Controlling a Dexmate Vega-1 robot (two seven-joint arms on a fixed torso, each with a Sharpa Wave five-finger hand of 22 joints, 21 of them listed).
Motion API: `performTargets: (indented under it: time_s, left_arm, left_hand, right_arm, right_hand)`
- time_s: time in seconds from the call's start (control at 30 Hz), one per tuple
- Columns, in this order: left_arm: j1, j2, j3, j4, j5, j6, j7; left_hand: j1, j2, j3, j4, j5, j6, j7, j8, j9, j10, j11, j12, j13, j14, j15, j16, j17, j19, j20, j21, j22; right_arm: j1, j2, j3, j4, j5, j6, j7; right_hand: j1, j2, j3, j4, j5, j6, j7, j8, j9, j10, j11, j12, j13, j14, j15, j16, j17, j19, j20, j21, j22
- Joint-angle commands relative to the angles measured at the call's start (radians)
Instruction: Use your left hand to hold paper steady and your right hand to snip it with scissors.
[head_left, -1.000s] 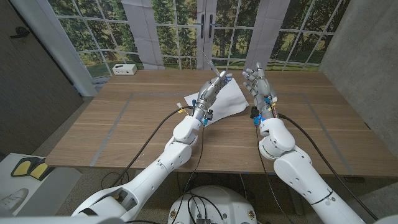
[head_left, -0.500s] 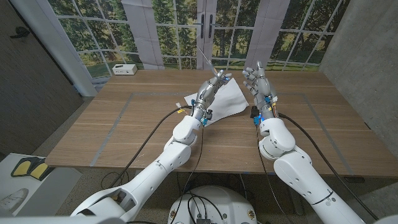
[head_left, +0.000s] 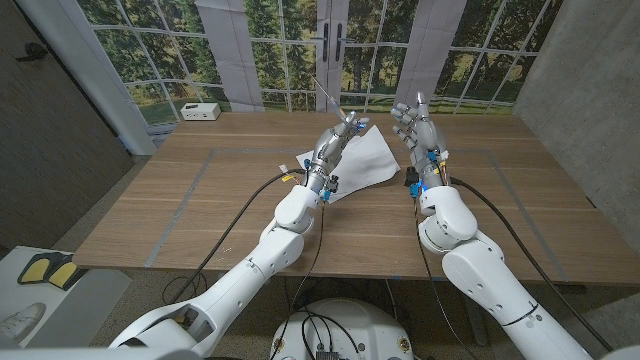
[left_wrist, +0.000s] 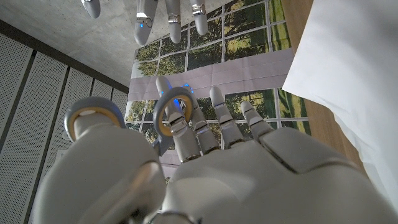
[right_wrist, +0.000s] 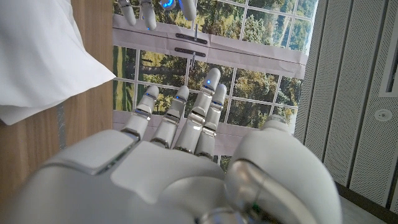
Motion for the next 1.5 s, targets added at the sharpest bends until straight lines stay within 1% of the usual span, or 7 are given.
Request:
performTargets:
  time_s: [0.03,0.23,0.53,0.7,0.87,1.2,1.5]
  left_arm:
    - [0.018,0.037,-0.007,-0.051,0.014,0.028,0.019]
    - [0.031,0.051,-0.008,-0.071,0.02,0.022,0.02]
    - [0.057,0.079,-0.017,-0.116,0.033,0.02,0.031]
    - [0.067,0.09,-0.02,-0.135,0.034,0.024,0.034]
    - [0.077,0.108,-0.021,-0.16,0.032,0.036,0.03]
    - [0.092,0.141,-0.026,-0.203,0.052,0.062,0.041]
    - [0.101,0.155,-0.03,-0.214,0.059,0.084,0.056]
  left_hand:
    - [-0.014,-0.005,-0.02,0.003,0.008,-0.026,0.03,-0.003,0.007,0.013,-0.006,-0.006,-0.009,-0.004,-0.119,-0.01,0.002,-0.002,0.014,-0.006,0.004]
    - [-0.037,-0.011,-0.053,0.009,0.014,-0.05,0.032,-0.01,0.013,-0.003,-0.007,-0.014,-0.016,-0.024,-0.107,-0.024,0.0,-0.009,0.023,-0.011,0.004]
    - [-0.05,-0.011,-0.079,0.012,0.021,-0.062,0.034,-0.012,0.017,-0.016,-0.006,-0.023,-0.026,-0.038,-0.1,-0.035,-0.003,-0.018,0.032,-0.016,0.004]
    - [-0.06,-0.01,-0.097,0.015,0.026,-0.074,0.032,-0.014,0.02,-0.026,-0.002,-0.028,-0.033,-0.046,-0.093,-0.044,-0.007,-0.023,0.039,-0.019,0.005]
    - [-0.068,-0.009,-0.11,0.017,0.029,-0.087,0.036,-0.017,0.022,-0.034,0.001,-0.032,-0.037,-0.052,-0.085,-0.051,-0.011,-0.027,0.042,-0.021,0.005]
    - [-0.087,-0.008,-0.146,0.023,0.039,-0.125,0.039,-0.022,0.027,-0.062,0.017,-0.052,-0.063,-0.066,-0.073,-0.074,-0.025,-0.035,0.053,-0.027,0.005]
    - [-0.102,-0.01,-0.169,0.027,0.046,-0.14,0.046,-0.021,0.03,-0.074,0.024,-0.06,-0.075,-0.075,-0.066,-0.088,-0.034,-0.042,0.061,-0.031,0.005]
  right_arm:
    - [0.023,-0.019,0.008,0.002,0.0,-0.013,0.032]
    - [0.039,-0.038,0.015,0.01,0.004,-0.023,0.055]
    - [0.039,-0.049,0.03,0.011,-0.003,-0.022,0.056]
    - [0.033,-0.053,0.034,0.009,0.001,-0.019,0.061]
    - [0.023,-0.059,0.039,0.008,0.001,-0.013,0.067]
    - [0.009,-0.061,0.046,0.011,0.006,-0.012,0.064]
    - [0.013,-0.064,0.052,0.01,0.004,-0.011,0.065]
  right_hand:
    - [-0.025,-0.002,-0.015,0.01,-0.007,-0.003,0.015,-0.012,0.003,-0.004,0.013,0.002,0.002,-0.01,-0.034,0.006,0.003,-0.001,0.011,-0.003,0.003]
    - [-0.042,-0.007,-0.024,0.016,-0.008,-0.013,0.025,-0.026,0.003,-0.016,0.024,-0.001,0.003,-0.017,-0.019,0.004,0.002,-0.005,0.019,-0.003,0.003]
    - [-0.05,-0.007,-0.03,0.018,-0.007,-0.037,0.032,-0.049,0.003,-0.025,0.027,-0.002,0.005,-0.022,-0.014,0.003,-0.001,-0.007,0.023,-0.003,0.003]
    - [-0.051,-0.007,-0.031,0.018,-0.007,-0.037,0.034,-0.052,0.003,-0.027,0.029,-0.002,0.005,-0.025,-0.013,0.002,-0.002,-0.007,0.023,-0.003,0.003]
    - [-0.054,-0.007,-0.033,0.018,-0.007,-0.041,0.037,-0.062,0.003,-0.034,0.044,-0.003,0.006,-0.03,-0.011,0.0,-0.004,-0.007,0.023,-0.003,0.003]
    - [-0.056,-0.007,-0.036,0.017,-0.006,-0.042,0.042,-0.073,0.003,-0.043,0.047,-0.005,0.007,-0.041,-0.004,-0.003,-0.007,-0.01,0.024,-0.004,0.002]
    - [-0.059,-0.008,-0.039,0.017,-0.006,-0.044,0.041,-0.081,0.003,-0.044,0.05,-0.005,0.006,-0.043,-0.005,-0.003,-0.008,-0.014,0.026,-0.005,0.002]
